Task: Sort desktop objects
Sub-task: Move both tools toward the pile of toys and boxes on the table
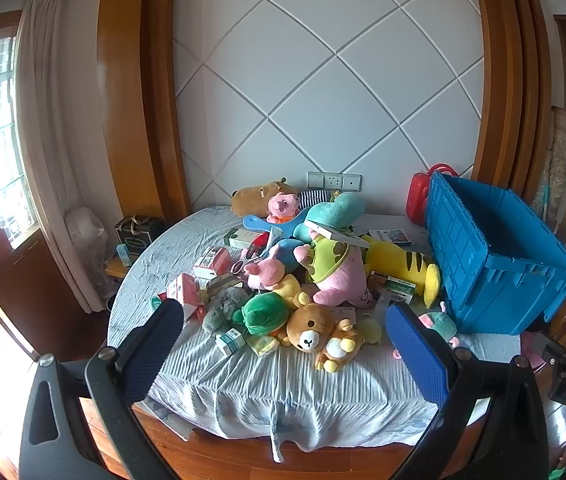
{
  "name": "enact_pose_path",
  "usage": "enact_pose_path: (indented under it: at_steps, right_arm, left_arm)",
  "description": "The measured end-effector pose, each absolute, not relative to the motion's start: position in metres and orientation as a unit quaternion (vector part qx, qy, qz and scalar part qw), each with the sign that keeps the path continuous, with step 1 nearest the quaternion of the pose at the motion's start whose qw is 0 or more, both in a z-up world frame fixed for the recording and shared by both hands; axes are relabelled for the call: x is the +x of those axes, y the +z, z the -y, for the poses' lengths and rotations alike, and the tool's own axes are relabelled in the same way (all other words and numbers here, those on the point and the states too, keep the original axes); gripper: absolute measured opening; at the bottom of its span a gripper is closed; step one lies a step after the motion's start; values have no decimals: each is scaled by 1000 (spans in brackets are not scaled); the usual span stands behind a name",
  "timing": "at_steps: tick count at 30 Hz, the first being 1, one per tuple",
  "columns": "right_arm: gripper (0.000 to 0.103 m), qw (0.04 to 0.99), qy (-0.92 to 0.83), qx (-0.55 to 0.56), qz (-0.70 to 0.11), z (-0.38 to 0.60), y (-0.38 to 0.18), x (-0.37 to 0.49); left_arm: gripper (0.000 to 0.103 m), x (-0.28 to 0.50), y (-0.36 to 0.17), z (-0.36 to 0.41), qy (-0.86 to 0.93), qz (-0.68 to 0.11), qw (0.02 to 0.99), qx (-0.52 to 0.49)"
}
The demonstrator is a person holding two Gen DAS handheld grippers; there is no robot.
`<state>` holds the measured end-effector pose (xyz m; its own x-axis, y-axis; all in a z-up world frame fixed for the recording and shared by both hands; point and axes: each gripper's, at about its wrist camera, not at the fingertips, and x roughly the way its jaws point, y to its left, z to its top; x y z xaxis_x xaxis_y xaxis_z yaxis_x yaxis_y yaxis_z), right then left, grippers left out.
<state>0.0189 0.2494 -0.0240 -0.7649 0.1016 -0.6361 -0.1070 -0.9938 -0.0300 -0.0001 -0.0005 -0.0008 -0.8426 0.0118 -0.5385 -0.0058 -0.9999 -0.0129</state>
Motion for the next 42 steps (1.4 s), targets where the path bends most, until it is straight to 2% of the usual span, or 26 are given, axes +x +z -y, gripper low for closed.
enact_pose_path:
  at_steps: [6, 42]
  right_arm:
    - [103, 55, 939, -339, -1, -249, -25, 17]
    - [103, 37, 939, -342, -2, -243, -25, 12]
  left_arm:
    - [103, -5, -1, -7, 959, -18, -2, -282]
    - [103, 1, -8, 2, 958, -6, 1, -287]
